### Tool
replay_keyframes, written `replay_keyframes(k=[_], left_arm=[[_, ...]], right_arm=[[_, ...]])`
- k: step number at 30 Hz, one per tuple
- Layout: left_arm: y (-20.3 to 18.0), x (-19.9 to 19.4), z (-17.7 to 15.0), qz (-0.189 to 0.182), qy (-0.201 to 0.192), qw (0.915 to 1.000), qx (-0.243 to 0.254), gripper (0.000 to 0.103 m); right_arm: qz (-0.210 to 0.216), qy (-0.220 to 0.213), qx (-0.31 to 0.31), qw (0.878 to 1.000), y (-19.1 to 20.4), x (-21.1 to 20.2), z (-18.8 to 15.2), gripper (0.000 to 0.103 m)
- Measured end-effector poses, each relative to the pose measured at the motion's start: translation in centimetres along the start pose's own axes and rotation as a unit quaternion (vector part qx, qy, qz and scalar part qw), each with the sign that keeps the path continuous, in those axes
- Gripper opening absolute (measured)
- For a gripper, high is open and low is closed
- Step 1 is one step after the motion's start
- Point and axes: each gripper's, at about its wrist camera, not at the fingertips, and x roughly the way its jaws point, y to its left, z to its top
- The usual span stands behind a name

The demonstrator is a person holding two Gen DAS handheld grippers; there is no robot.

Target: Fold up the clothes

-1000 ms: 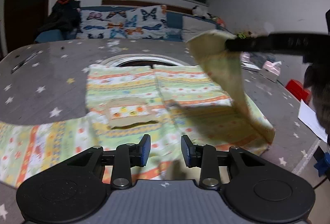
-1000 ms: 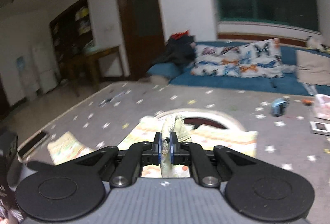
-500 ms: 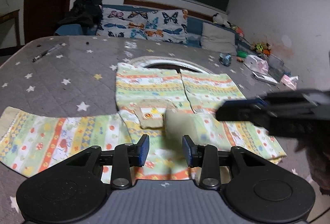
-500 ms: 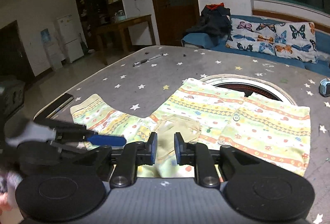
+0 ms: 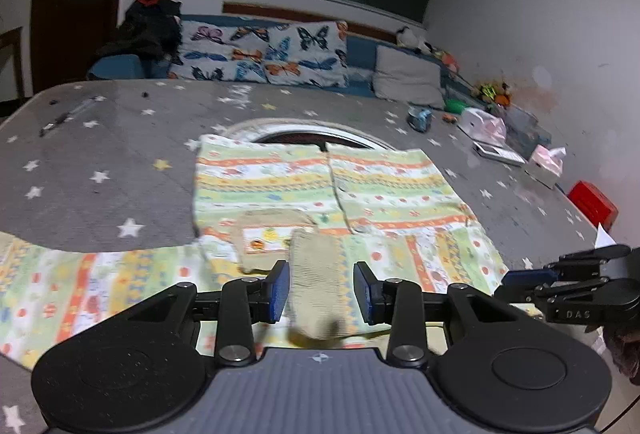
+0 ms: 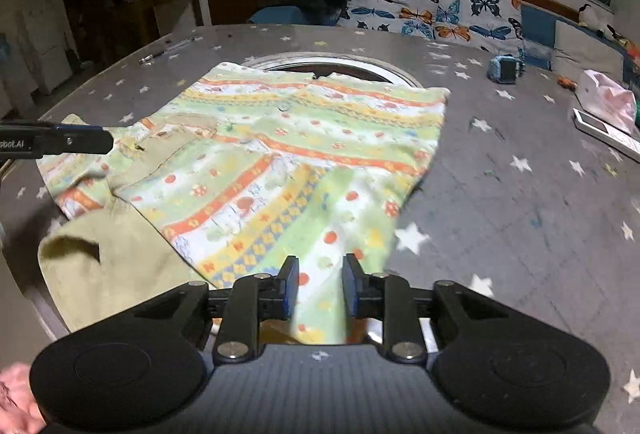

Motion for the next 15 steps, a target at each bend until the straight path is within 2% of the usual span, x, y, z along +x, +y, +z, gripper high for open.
replay_keyframes(k=[7, 12, 15], left_arm=[[-2.3, 2.7, 0.5, -0.031, 0.017, 0.9992, 0.018, 0.036], [-2.7, 5.0, 0.9, -0.041, 0.025, 0.9987, 0.013, 0.033], [-2.3, 6.4, 1.0, -0.032, 0.034, 0.9989, 0.006, 0.033]], right_arm=[[-0.006, -0.044, 0.006, 0.999, -1.2, 0.5, 2.4, 0.021], [-0.017, -0.032, 0.022, 0.999, -2.2, 4.0, 3.8, 0.021], [-0.014, -0.025, 0.028, 0.999, -2.4, 4.6, 3.4, 0.021]])
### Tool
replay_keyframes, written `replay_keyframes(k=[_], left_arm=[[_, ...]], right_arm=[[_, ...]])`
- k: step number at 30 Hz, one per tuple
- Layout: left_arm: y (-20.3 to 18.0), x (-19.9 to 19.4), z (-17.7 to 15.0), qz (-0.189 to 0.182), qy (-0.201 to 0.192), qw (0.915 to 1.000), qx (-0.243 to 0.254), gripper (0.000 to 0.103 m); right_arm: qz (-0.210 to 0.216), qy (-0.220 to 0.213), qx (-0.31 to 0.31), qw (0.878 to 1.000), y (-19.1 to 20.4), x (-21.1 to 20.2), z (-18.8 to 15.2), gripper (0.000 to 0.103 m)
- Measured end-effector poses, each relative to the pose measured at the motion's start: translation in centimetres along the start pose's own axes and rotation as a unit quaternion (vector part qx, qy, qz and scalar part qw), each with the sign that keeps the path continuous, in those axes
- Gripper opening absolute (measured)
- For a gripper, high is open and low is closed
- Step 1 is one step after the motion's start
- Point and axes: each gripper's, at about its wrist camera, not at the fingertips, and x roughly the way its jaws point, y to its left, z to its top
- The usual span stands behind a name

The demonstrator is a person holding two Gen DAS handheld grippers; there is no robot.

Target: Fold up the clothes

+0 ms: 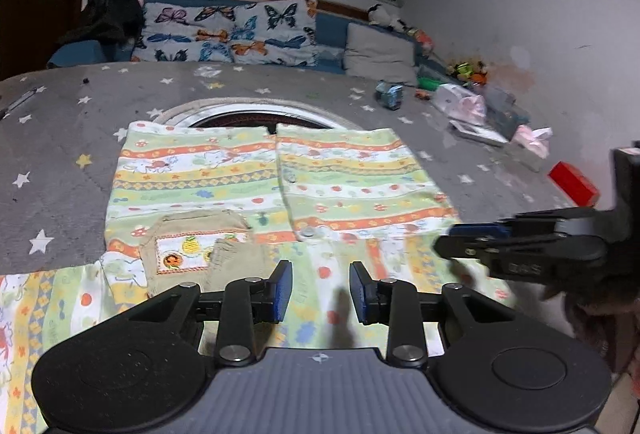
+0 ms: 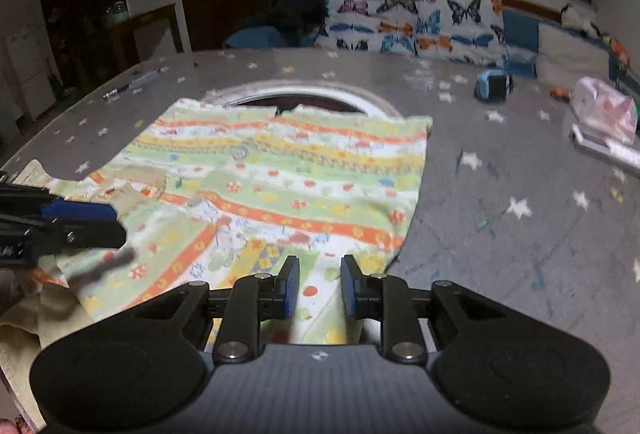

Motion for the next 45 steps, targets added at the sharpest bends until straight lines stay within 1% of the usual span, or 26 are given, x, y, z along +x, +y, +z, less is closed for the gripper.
replay_keyframes(k=[3, 5, 10, 14, 16, 19, 21, 23, 27, 30, 33, 34, 35, 38, 41, 45], left_arm=[[0.8, 0.9, 0.0, 0.004, 0.01, 0.9998, -0.015, 0.032], [1.0, 0.5, -0.1, 0.002, 0.006, 0.9998, -0.017, 0.032], [1.6, -1.3, -0.8, 0.009, 0.0, 0.9998, -0.02, 0.032], [2.6, -2.5, -1.8, 0.026, 0.0, 0.9993, -0.026, 0.032], [3.1, -3.2, -2.3, 0.023, -0.002, 0.9993, -0.029, 0.032], [3.4, -4.4, -2.8, 0.037, -0.008, 0.999, -0.026, 0.032], [4.1, -5.5, -3.0, 0.041, -0.016, 0.9982, -0.041, 0.032], [5.2, -6.9, -3.2, 0.054, -0.028, 0.9965, -0.058, 0.032], [7.6, -9.4, -3.8, 0.096, -0.051, 0.9902, -0.087, 0.034], [9.4, -11.1, -4.3, 0.133, -0.062, 0.9831, -0.109, 0.035], [11.5, -12.5, -4.9, 0.174, -0.07, 0.9734, -0.132, 0.038], [12.3, -12.9, -5.2, 0.189, -0.072, 0.9692, -0.141, 0.039], [13.1, -13.3, -5.4, 0.205, -0.073, 0.9644, -0.151, 0.041], [15.5, -14.4, -6.2, 0.247, -0.077, 0.9484, -0.183, 0.045], [17.8, -14.9, -6.8, 0.282, -0.082, 0.9314, -0.215, 0.045], [20.2, -15.1, -7.1, 0.317, -0.086, 0.9145, -0.236, 0.045]], right_arm=[[-0.007, -0.001, -0.012, 1.0, 0.5, -0.2, 0.0, 0.023], [-0.007, -0.003, -0.017, 1.0, 0.9, -0.5, 0.1, 0.023], [0.035, -0.016, -0.037, 0.999, 3.3, -1.6, 0.6, 0.023], [0.071, -0.013, -0.062, 0.995, 5.8, -1.5, 0.5, 0.023], [0.087, -0.006, -0.074, 0.993, 7.2, -1.1, 0.1, 0.024], [0.095, 0.015, -0.098, 0.991, 8.8, -0.4, -0.5, 0.024], [0.089, 0.015, -0.115, 0.989, 9.5, -0.3, -0.7, 0.024], [0.093, 0.013, -0.113, 0.989, 9.6, -0.5, -0.2, 0.024], [0.109, 0.004, -0.113, 0.988, 10.6, -0.4, 0.8, 0.024], [0.127, 0.007, -0.125, 0.984, 11.9, 0.2, 0.9, 0.024], [0.126, 0.017, -0.153, 0.98, 13.4, 1.0, 0.4, 0.03], [0.123, 0.017, -0.159, 0.98, 13.6, 1.1, 0.2, 0.03], [0.12, 0.017, -0.165, 0.979, 13.9, 1.2, 0.1, 0.03], [0.124, 0.014, -0.155, 0.98, 13.8, 0.9, 0.3, 0.03], [0.123, 0.015, -0.155, 0.98, 13.8, 1.0, 0.3, 0.03], [0.121, 0.013, -0.154, 0.98, 13.9, 0.7, 0.4, 0.03]])
